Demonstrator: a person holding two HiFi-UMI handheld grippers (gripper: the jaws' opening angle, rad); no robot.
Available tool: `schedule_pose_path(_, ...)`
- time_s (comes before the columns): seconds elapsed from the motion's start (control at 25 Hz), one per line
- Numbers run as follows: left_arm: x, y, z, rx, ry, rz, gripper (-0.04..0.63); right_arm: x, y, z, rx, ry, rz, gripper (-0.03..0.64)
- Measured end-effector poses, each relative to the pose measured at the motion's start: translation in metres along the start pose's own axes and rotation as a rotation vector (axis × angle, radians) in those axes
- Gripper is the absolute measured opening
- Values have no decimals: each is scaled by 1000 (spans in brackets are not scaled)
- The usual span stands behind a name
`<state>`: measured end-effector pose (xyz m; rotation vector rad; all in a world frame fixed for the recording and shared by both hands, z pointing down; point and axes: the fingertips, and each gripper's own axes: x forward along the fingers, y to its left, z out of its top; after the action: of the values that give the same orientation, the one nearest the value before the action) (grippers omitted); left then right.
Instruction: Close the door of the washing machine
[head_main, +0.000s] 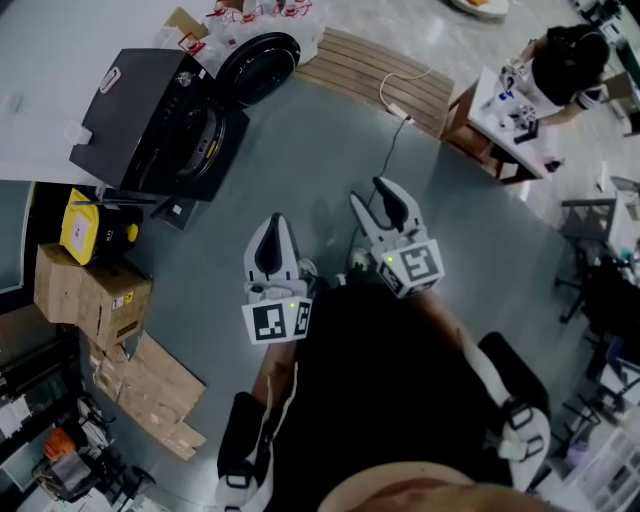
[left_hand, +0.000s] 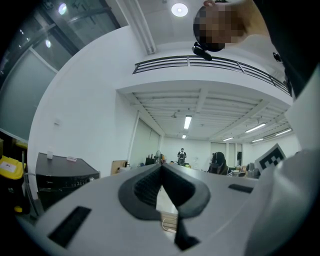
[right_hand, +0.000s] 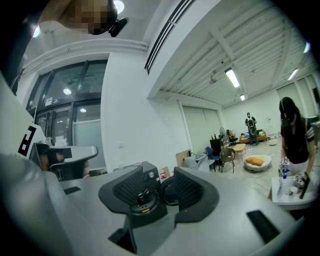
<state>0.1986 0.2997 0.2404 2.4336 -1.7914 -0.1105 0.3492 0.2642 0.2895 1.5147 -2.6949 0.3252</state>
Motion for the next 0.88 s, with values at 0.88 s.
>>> schedule_pose_path(0.88, 58, -27, -24, 5, 18, 18, 6, 34, -54, -7, 12, 17, 71, 172)
